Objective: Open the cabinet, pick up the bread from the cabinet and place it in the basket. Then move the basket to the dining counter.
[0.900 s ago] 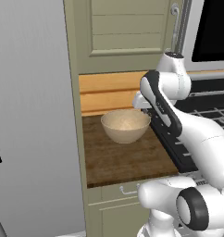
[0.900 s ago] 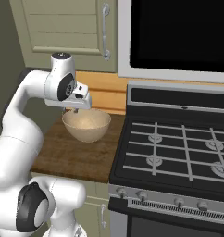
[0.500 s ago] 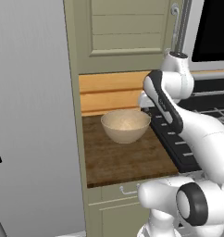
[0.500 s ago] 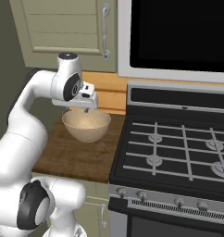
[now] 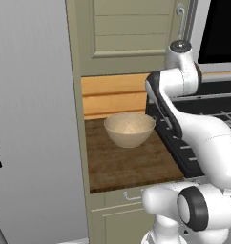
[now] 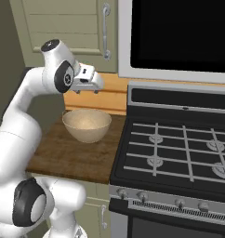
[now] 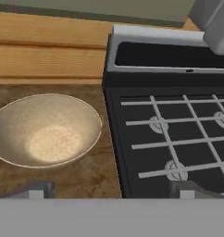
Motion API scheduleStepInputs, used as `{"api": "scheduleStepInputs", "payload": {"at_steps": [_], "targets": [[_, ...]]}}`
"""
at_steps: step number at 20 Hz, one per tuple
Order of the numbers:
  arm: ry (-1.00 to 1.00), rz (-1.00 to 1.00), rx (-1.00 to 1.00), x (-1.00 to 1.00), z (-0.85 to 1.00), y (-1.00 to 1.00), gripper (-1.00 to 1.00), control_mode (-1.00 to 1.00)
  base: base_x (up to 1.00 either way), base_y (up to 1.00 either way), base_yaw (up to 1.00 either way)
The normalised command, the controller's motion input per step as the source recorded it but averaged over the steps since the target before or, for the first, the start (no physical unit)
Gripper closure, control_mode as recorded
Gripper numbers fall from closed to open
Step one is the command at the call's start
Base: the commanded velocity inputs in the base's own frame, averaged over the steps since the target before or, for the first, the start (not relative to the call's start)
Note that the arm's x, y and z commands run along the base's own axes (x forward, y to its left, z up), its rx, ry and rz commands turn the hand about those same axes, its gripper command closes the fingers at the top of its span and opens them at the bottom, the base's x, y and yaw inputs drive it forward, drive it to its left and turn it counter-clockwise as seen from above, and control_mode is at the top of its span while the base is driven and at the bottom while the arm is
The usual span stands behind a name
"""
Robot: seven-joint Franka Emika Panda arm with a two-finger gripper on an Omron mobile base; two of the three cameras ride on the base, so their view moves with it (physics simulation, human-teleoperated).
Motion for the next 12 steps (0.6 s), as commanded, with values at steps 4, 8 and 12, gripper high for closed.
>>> {"api": "scheduleStepInputs", "payload": {"at_steps": [4,8,12], "targets": [[-0.22,-0.26,0.00,0.27,1.00,-0.24,-1.00,-1.00,0.00,0.00,0.00],[-0.07,-0.18,0.14,0.19,0.87,-0.38,-1.00,-1.00,0.00,0.00,0.00],[0.00,0.02,0.49,0.18,0.26,-0.36,-1.00,-1.00,0.00,0.00,0.00]]}}
